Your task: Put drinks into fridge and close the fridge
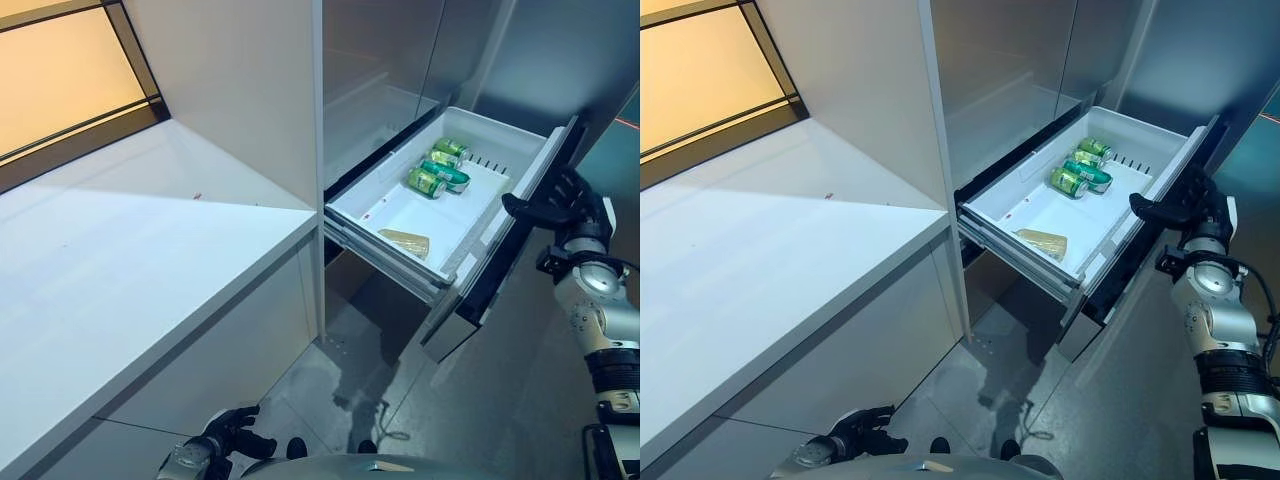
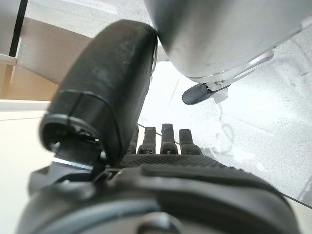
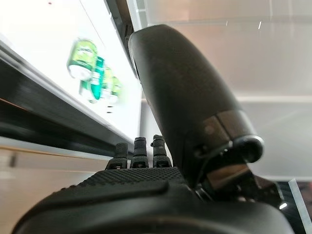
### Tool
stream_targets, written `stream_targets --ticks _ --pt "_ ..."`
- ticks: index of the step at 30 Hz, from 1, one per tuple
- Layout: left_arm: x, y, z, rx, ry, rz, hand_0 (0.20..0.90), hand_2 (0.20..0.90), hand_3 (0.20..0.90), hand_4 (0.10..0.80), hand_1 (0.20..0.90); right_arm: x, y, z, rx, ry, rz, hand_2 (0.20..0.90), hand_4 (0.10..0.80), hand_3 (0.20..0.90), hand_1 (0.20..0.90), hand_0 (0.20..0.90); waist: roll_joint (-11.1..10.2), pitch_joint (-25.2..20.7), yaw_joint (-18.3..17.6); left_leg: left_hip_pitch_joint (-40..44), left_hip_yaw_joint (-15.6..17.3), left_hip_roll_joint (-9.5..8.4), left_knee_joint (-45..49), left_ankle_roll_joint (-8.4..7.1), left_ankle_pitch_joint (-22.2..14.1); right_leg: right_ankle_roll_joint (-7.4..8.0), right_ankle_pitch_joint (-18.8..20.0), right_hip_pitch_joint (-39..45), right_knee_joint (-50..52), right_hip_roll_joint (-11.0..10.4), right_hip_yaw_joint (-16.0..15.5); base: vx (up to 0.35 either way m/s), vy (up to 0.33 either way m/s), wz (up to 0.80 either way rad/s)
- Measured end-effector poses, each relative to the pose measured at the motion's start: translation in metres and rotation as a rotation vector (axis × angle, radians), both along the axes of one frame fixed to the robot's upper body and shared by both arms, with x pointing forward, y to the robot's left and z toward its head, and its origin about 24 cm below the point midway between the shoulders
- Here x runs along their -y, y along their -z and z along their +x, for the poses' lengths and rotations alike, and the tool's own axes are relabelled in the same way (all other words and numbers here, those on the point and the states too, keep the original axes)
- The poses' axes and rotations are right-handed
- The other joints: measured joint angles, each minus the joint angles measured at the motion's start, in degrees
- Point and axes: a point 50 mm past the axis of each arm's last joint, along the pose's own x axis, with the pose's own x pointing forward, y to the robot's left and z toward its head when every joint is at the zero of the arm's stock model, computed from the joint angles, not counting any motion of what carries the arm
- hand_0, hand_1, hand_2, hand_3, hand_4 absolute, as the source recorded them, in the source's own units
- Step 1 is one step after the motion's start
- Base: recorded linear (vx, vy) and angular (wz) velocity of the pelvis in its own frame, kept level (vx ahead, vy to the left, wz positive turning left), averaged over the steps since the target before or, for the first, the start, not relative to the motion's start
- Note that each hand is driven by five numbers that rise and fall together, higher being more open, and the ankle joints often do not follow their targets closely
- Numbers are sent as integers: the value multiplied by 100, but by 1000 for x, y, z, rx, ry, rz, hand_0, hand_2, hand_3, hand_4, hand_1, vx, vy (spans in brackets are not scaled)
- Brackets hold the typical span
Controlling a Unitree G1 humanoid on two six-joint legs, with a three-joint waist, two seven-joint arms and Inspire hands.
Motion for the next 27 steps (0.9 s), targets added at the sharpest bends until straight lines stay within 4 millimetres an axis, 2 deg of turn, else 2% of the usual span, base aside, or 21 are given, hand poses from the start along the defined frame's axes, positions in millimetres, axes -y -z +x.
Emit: stream_targets --ticks 2,9,12,14,18,23,25,27 --pt "0 0 0 1 -1 3 900 900 900 800 900 1 8 -2 -23 19 23 900 800 900 900 900 8 -5 5 2 -47 -6 1 1 1 -1 0 22 0 -6 -48 68 -13 10" --pt "1 0 0 0 7 6 900 900 900 800 900 5 15 -4 2 64 40 900 800 900 900 900 10 -4 21 -29 -121 -16 45 3 4 -3 -3 28 4 -8 -102 32 -27 6" --pt "3 -3 11 25 32 10 900 900 900 800 900 15 16 -8 44 121 98 900 800 900 900 900 20 126 95 -173 -155 -39 267 11 -37 -1 -5 -29 70 -30 -157 -70 -16 9" --pt "6 -7 26 75 56 9 900 900 900 800 900 21 7 -8 125 173 130 900 800 900 900 900 64 348 149 -517 -173 -48 681 15 -165 -13 -141 -343 454 -52 -202 -166 13 8" --pt "7 -18 53 161 71 27 900 900 900 800 900 23 -19 7 275 231 225 900 800 900 900 900 82 837 163 -1071 -225 -92 1337 52 -314 -50 -414 -1032 1387 -106 -207 -121 28 3" --pt "7 -29 77 252 43 26 900 900 900 800 900 21 -49 19 417 220 270 900 800 900 900 900 33 1251 180 -1794 -180 -199 2163 120 -595 -35 -853 -1932 2581 -283 -100 -97 65 -3" --pt "7 -33 82 280 30 21 900 900 900 800 900 20 -55 21 442 215 276 900 800 900 900 900 38 1342 186 -1960 -149 -205 2383 137 -659 -29 -899 -2097 2781 -316 -74 -42 57 -4" --pt "9 -37 89 305 24 11 900 900 900 800 900 17 -44 24 382 207 293 900 800 900 900 900 66 1455 222 -2186 -155 -244 2662 168 -720 -16 -955 -2319 3056 -362 -50 -74 95 0"
